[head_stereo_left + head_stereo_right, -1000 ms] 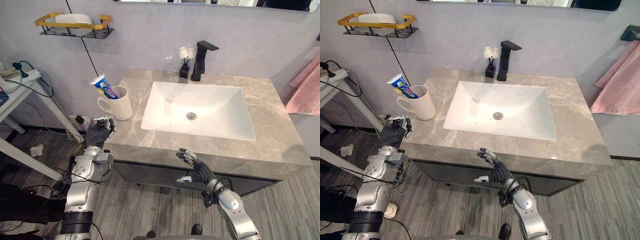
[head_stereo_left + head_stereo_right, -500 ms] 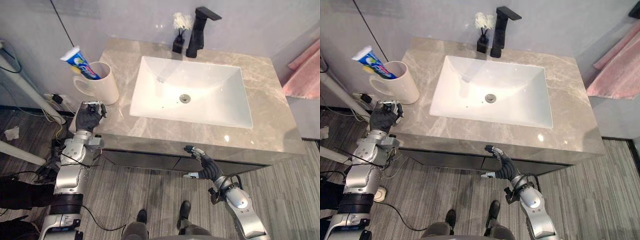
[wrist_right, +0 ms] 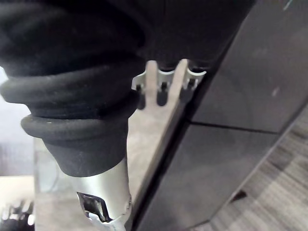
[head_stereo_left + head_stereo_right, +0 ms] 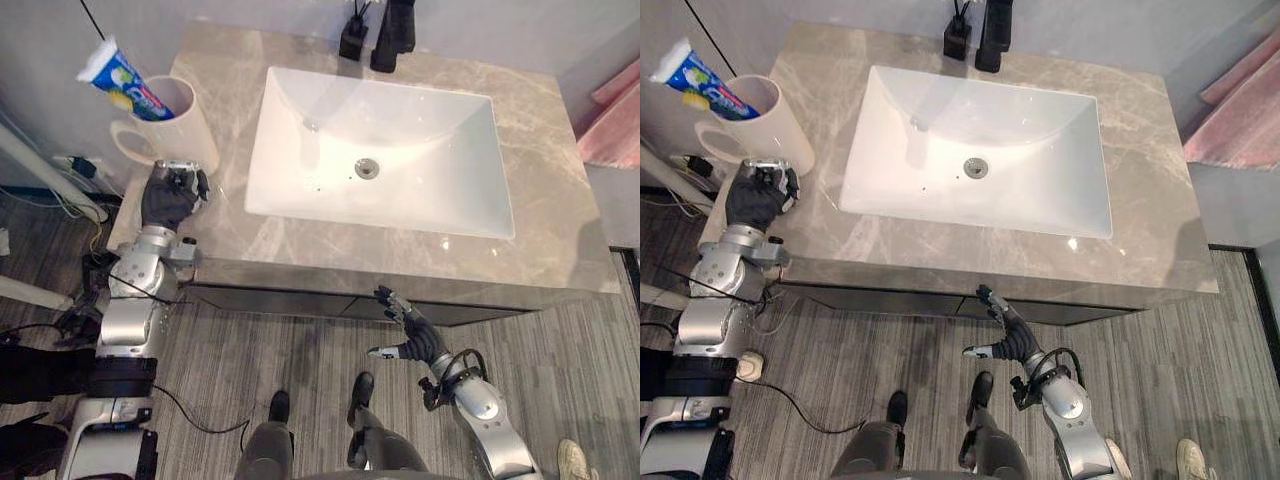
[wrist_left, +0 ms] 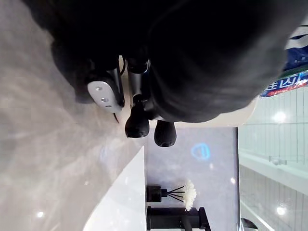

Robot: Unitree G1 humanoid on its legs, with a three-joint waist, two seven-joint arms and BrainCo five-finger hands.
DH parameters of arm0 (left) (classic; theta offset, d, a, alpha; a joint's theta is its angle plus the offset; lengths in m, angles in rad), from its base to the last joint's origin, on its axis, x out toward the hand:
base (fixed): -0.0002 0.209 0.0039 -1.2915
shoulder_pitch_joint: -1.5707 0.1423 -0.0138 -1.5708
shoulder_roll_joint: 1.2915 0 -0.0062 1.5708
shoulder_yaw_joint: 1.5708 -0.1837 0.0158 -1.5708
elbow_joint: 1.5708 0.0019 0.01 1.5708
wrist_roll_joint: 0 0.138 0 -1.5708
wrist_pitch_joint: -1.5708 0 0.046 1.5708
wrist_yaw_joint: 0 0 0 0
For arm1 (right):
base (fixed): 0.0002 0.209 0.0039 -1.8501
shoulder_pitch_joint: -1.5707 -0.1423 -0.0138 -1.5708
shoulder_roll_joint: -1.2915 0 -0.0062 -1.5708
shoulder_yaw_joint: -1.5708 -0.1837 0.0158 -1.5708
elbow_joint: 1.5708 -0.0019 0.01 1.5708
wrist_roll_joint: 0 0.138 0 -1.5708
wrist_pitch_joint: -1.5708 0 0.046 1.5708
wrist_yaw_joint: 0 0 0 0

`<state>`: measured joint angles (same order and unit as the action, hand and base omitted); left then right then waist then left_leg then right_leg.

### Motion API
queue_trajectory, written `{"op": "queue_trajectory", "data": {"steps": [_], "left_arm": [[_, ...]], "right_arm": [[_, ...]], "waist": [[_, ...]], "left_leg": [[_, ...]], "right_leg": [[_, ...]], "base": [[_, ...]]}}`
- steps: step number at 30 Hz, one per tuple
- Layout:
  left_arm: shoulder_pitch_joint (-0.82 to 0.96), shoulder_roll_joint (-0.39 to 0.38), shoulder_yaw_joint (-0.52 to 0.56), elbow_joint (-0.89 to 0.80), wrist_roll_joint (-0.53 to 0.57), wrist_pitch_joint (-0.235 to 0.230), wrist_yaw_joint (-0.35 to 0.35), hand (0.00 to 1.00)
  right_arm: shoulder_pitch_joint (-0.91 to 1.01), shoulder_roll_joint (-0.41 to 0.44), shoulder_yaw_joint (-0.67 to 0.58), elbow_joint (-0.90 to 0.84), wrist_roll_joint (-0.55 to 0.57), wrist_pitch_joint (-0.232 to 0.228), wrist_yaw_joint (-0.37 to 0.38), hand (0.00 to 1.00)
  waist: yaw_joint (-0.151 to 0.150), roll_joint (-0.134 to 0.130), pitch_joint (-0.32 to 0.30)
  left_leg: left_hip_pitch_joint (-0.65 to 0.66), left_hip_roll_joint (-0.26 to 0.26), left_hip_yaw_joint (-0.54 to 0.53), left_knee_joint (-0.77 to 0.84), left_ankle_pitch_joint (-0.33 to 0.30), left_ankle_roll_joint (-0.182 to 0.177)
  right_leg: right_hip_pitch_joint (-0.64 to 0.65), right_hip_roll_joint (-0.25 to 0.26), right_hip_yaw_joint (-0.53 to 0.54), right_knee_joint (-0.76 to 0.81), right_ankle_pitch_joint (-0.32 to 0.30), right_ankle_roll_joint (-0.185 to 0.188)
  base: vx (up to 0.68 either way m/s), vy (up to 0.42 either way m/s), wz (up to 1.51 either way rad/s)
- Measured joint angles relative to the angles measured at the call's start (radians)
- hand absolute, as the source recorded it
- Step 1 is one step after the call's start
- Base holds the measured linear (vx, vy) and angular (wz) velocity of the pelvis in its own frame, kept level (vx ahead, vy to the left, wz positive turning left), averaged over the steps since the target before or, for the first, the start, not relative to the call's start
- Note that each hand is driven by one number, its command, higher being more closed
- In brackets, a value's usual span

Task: Organize washtable

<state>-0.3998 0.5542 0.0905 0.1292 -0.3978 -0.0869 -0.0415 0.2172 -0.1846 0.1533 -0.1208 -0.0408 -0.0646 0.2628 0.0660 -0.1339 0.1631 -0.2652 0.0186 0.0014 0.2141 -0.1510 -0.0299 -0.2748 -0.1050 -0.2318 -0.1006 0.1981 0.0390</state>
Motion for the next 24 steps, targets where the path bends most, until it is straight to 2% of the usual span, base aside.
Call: {"op": "queue_trajectory", "data": {"steps": [8,17,24], "left_arm": [[-0.064,0.086,-0.021,0.043,0.011,-0.009,0.001,1.00],[-0.301,0.250,-0.135,0.184,0.067,-0.004,0.000,1.00],[-0.353,0.284,-0.146,0.218,0.078,-0.010,0.004,1.00]], "right_arm": [[0.010,0.000,0.003,-0.021,0.000,0.000,0.002,0.00],[0.017,-0.001,0.009,-0.022,0.003,-0.004,0.003,0.00],[0.024,-0.001,0.015,-0.022,0.030,-0.009,0.004,0.00]], "waist": [[-0.022,-0.020,0.016],[-0.028,-0.048,0.056],[-0.047,-0.051,0.067]], "left_leg": [[-0.039,0.001,0.000,0.027,-0.004,-0.002],[-0.116,0.015,-0.006,0.095,-0.018,-0.008],[-0.142,0.016,-0.023,0.119,-0.023,-0.012]], "right_leg": [[-0.027,-0.002,0.004,-0.004,0.005,-0.001],[-0.071,0.006,0.000,-0.004,0.021,-0.012],[-0.078,0.009,-0.012,-0.004,0.028,-0.013]], "base": [[0.00,0.000,0.00],[-0.01,0.006,0.00],[-0.02,0.039,0.05]]}}
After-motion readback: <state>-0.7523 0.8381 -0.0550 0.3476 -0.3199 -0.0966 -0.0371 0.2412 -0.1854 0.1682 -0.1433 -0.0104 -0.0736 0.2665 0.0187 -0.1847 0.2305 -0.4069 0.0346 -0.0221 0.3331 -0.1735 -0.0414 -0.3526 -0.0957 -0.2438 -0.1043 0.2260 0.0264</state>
